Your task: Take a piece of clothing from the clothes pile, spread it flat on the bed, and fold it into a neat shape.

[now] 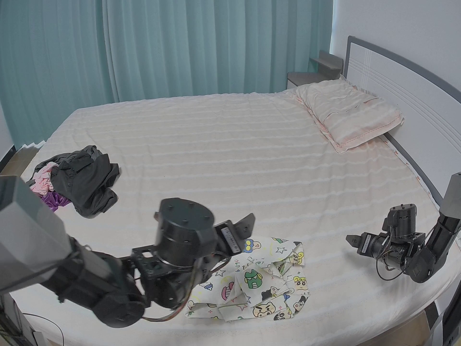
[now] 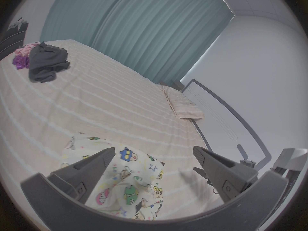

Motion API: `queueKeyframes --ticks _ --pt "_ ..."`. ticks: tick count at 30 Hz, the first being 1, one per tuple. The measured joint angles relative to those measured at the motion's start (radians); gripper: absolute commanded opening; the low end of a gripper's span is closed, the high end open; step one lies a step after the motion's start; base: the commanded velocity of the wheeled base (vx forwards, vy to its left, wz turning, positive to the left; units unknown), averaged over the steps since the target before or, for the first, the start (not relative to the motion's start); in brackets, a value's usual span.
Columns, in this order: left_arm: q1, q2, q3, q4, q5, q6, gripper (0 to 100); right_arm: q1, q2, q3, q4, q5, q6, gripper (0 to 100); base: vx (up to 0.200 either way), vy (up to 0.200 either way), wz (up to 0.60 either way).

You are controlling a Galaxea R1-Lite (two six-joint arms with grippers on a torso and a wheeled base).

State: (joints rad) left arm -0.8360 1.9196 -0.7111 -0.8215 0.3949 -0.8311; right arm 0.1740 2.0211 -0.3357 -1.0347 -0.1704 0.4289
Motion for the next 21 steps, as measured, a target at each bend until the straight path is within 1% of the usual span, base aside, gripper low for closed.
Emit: queueKeyframes --ticks 5,8,11,14,17,19,21 --pt "0.046 -0.140 0.173 0.002 -0.048 -0.083 100 0.032 -0.027 -0.001 -0.005 0.035 0.061 100 0.000 0.000 0.00" --pt "0.096 -0.220 0.276 0.003 -0.115 -0.160 100 0.083 -0.053 0.002 -0.005 0.058 0.122 100 0.000 0.000 0.00" --pt "0.157 -0.273 0.337 0.003 -0.213 -0.216 100 0.141 -0.073 0.003 -0.006 0.067 0.174 100 -0.200 0.000 0.00" --pt "0.228 -0.308 0.381 0.002 -0.341 -0.273 100 0.210 -0.085 -0.006 -0.006 0.070 0.228 100 -0.200 0.000 0.00" --pt "0.299 -0.328 0.410 0.002 -0.444 -0.309 100 0.274 -0.093 -0.031 -0.003 0.069 0.265 100 0.000 0.000 0.00" --pt "0.342 -0.337 0.424 0.002 -0.484 -0.322 100 0.320 -0.095 -0.051 -0.001 0.069 0.296 100 0.000 0.000 0.00" --pt "0.374 -0.343 0.431 0.002 -0.504 -0.329 100 0.360 -0.093 -0.073 0.001 0.067 0.338 100 0.000 0.000 0.00"
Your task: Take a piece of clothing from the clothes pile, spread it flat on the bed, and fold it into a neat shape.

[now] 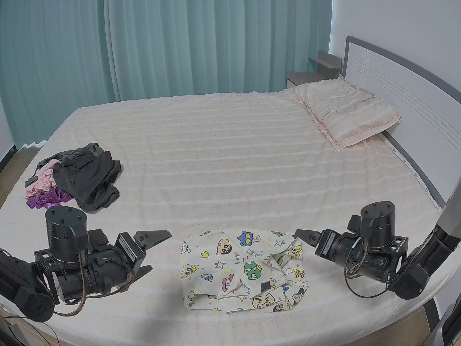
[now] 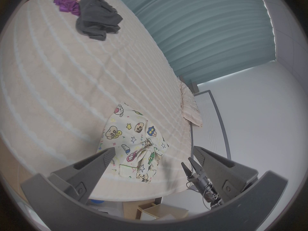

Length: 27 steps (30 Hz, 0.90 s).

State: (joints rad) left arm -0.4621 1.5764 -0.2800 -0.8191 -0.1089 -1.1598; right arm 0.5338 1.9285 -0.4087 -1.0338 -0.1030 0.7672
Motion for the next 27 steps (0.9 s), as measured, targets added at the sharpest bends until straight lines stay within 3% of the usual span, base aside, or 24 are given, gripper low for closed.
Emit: queueKeyframes --ticks 5,17,27 --pt "0.041 -0.009 0.008 0.000 -0.028 -0.021 100 0.074 0.030 -0.067 0.026 -0.014 0.050 100 0.000 0.000 0.00" --pt "0.127 -0.016 0.036 -0.031 -0.115 -0.031 100 0.147 0.114 -0.246 0.241 -0.071 0.029 100 0.000 0.200 0.00" --pt "0.168 -0.013 0.044 -0.041 -0.136 -0.026 100 0.166 0.183 -0.260 0.238 -0.099 0.000 100 0.000 0.000 0.00"
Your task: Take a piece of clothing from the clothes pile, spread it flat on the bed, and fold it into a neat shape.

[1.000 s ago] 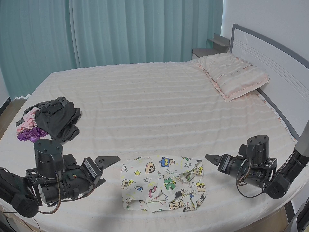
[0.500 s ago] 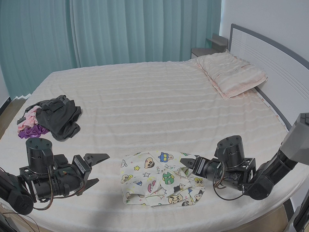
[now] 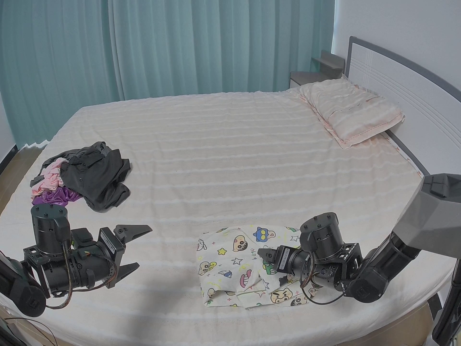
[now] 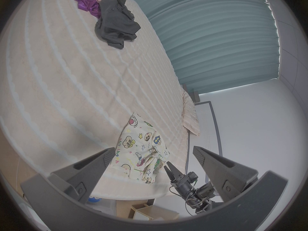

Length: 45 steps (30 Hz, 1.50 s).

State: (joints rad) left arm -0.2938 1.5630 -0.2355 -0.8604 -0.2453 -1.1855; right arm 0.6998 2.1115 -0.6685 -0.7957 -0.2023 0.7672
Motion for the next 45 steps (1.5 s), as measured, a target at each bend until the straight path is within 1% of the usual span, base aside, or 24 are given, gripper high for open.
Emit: queueKeyframes --ticks 5,11,12,22,26,32,38,44,45 --pt "0.000 0.000 0.011 -0.002 -0.001 0.002 100 -0.018 0.027 -0.008 -0.004 -0.030 -0.041 100 0.000 0.000 0.00" --pt "-0.001 -0.001 0.014 -0.001 -0.001 0.004 100 -0.039 0.057 -0.025 -0.005 -0.036 -0.069 100 0.000 0.000 0.00" --pt "-0.001 -0.001 0.014 -0.001 -0.001 0.004 100 -0.042 0.060 -0.029 -0.004 -0.036 -0.071 0 0.000 0.000 0.00" --pt "0.000 0.000 0.014 -0.002 0.000 0.005 100 -0.067 0.095 -0.090 0.030 -0.038 -0.122 0 0.000 0.000 0.00" --pt "0.000 0.000 0.015 -0.001 0.000 0.005 100 -0.104 0.092 -0.096 0.034 -0.046 -0.126 0 0.000 0.000 0.00" --pt "0.000 0.001 0.015 0.000 0.000 0.005 100 -0.184 0.068 -0.129 0.036 -0.042 -0.129 0 0.000 0.000 0.00" --pt "-0.001 0.008 0.015 -0.001 0.000 0.005 100 -0.241 0.075 -0.206 0.059 0.003 -0.134 0 0.000 0.000 0.00" --pt "-0.001 0.018 0.015 -0.001 0.000 0.005 100 -0.282 0.089 -0.302 0.233 0.068 -0.125 0 0.000 0.000 0.00" --pt "-0.001 0.019 0.015 -0.001 0.000 0.005 100 -0.291 0.091 -0.318 0.252 0.079 -0.122 100 0.000 0.000 0.00"
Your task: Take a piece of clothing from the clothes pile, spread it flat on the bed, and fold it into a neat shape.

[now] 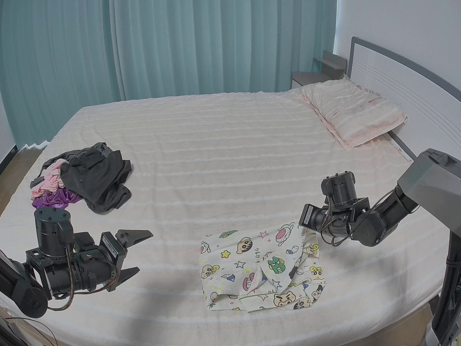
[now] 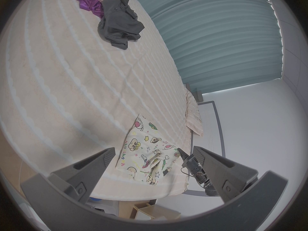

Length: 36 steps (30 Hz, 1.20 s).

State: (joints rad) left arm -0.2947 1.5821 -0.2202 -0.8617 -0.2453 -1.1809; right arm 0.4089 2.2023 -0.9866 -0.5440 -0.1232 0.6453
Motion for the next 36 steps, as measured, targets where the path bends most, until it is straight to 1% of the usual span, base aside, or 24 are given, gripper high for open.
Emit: queueKeyframes --ticks 8,13,19,24,26,30,36 --pt "0.000 0.015 0.000 -0.002 0.000 0.000 100 -0.058 0.039 -0.094 0.015 0.024 0.006 100 0.000 0.000 0.00" --pt "0.000 0.023 0.003 -0.012 0.000 0.000 100 -0.083 0.056 -0.098 0.016 0.050 0.007 100 0.000 0.000 0.00" --pt "0.000 0.028 0.006 -0.013 0.000 0.000 100 -0.117 -0.004 -0.036 0.010 0.054 0.009 100 0.000 0.000 0.00" --pt "0.000 0.032 0.007 -0.013 -0.003 0.000 100 -0.103 -0.087 0.099 -0.005 0.050 0.027 100 0.000 0.000 0.00" --pt "0.000 0.034 0.008 -0.014 -0.009 -0.001 100 -0.077 -0.125 0.173 -0.021 0.046 0.042 100 0.000 0.000 0.00" --pt "-0.001 0.037 0.011 -0.013 -0.022 -0.001 100 0.031 -0.190 0.346 -0.109 0.015 0.059 100 0.000 0.000 0.00" --pt "-0.001 0.040 0.016 -0.014 -0.035 -0.002 100 0.233 -0.200 0.550 -0.387 -0.091 0.048 100 0.000 0.000 0.00"
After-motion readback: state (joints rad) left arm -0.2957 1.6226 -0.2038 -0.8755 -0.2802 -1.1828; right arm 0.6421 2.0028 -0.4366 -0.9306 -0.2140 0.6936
